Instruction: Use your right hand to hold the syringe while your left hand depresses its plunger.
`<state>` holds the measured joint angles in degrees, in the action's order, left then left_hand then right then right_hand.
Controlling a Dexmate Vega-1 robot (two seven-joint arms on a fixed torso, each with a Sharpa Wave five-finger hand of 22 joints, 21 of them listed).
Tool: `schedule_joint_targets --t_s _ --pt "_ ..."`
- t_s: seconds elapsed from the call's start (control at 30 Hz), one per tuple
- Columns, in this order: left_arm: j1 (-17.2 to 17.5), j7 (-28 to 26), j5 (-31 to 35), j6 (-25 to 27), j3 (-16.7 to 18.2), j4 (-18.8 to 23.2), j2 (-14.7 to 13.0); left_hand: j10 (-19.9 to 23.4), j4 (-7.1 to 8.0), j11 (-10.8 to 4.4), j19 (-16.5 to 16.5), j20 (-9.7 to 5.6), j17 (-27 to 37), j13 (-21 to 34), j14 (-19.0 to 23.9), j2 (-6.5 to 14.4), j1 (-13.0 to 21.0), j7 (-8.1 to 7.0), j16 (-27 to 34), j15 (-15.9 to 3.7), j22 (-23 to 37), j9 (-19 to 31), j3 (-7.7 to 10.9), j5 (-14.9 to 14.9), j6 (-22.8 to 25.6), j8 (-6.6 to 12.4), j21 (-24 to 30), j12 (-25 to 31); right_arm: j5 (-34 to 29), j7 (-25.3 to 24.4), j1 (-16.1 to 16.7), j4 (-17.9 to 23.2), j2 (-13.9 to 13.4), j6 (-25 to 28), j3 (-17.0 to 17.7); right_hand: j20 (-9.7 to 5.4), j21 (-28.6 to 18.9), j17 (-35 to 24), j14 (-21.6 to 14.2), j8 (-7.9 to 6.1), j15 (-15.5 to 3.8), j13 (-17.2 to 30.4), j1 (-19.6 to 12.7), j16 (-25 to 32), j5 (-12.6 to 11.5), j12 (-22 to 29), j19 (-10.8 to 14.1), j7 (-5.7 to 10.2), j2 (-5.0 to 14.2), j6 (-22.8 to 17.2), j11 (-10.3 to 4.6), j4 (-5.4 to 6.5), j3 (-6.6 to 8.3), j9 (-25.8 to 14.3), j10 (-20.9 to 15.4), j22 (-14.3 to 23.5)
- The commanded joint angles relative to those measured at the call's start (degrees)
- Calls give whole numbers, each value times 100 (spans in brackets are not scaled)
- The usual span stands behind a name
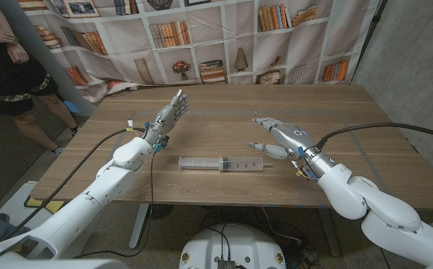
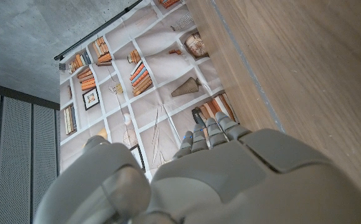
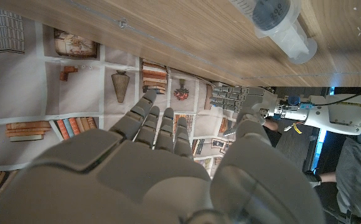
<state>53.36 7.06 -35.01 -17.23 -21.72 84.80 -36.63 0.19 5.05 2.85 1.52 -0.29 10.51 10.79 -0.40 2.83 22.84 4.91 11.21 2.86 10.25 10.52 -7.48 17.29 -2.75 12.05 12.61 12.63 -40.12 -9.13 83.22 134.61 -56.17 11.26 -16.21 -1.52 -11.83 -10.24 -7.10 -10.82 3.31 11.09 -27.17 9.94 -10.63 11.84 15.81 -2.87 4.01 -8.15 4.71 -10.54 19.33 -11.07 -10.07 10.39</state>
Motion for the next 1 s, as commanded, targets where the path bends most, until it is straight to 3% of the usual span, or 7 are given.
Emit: schedule_joint_targets --t_s 0.03,0.4,1.0 --pt "11 -81 4 -27 -33 -29 86 58 -15 25 47 5 17 22 22 21 35 16 -13 10 21 11 -37 -32 35 -33 -14 -9 -243 525 -75 132 -305 329 -156 17 17 -12 82 -11 3 24 -130 0 -30 -14 -32 -4 -29 63 7 1 74 -19 75 9" --pt "145 -396 136 11 63 347 -17 63 -15 29 48 5 18 22 20 27 43 20 -18 1 21 11 -47 -43 52 -34 -17 -15 -614 837 -322 76 -444 406 -478 -1 18 -13 97 -7 -3 29 -234 18 -27 -4 -24 -5 -107 133 -24 -4 92 -20 99 6" --pt "98 -525 235 145 1 497 11 72 -15 29 44 9 18 23 27 39 55 21 -21 -3 21 11 -62 -60 69 -38 -24 -24 -1010 1317 -493 71 -555 637 -798 -72 4 -11 34 -28 -70 34 -475 53 -46 37 57 30 -241 182 -102 -16 141 -23 62 -2"
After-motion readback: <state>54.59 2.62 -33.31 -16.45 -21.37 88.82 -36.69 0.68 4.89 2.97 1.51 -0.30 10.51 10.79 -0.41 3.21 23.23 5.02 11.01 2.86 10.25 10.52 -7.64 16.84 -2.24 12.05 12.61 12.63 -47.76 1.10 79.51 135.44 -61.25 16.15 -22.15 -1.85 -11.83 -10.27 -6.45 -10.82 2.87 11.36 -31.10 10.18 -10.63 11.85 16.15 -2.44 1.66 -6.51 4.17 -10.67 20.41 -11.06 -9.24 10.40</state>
